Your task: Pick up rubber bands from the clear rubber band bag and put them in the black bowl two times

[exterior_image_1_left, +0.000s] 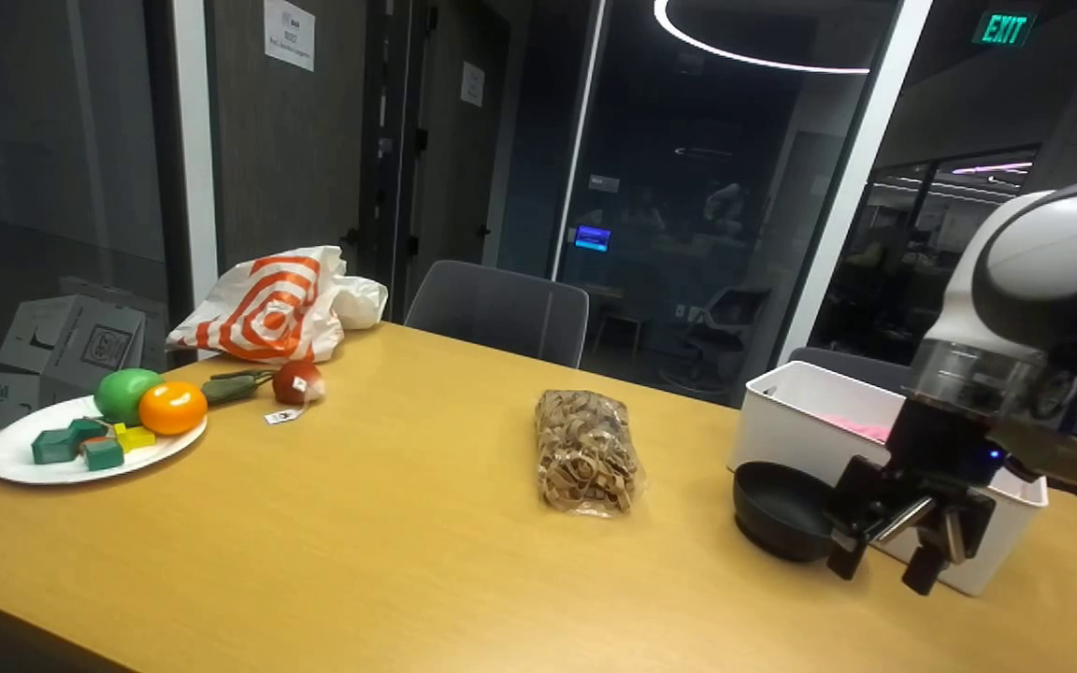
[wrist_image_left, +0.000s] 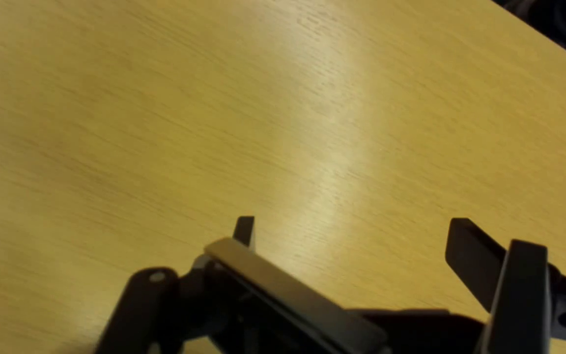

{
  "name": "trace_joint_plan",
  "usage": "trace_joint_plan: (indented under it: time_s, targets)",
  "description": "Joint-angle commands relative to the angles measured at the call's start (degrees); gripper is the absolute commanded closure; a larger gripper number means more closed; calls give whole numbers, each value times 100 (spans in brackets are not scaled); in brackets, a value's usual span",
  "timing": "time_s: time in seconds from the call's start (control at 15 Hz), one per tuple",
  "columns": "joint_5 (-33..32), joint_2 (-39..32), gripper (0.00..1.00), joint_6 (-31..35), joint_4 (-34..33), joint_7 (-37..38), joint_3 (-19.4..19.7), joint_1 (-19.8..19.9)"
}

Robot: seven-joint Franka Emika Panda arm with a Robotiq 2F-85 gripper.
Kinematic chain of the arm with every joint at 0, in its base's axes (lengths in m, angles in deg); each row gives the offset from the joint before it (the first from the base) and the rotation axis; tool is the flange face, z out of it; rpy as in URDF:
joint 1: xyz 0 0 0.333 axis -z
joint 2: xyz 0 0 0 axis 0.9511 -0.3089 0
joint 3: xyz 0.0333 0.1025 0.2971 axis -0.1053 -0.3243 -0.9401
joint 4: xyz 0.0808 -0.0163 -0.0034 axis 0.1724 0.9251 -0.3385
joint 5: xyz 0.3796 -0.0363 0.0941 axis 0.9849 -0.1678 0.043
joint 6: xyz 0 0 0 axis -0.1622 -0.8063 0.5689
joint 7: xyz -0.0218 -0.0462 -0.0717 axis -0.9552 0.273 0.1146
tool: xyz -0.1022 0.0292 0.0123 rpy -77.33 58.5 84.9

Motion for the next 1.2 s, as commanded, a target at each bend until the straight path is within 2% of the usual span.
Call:
trace_joint_plan:
  time_s: [0.0, 0.33, 0.53, 0.67, 0.87, 1.13]
  targets:
    - [-137, -460, 0, 506, -347, -97, -189, -173]
    - [-820, -900, 0, 907, -842, 29, -402, -287]
    - [-967, -1230, 0, 1092, -1139, -69, -552, -450]
    - [-1074, -1535, 0, 1469, -1341, -101, -687, -585]
    - [-1219, -2138, 0, 1633, -1815, -176, -855, -781]
    - [-1715, -2914, 0, 1727, -2484, -38, -823, -978]
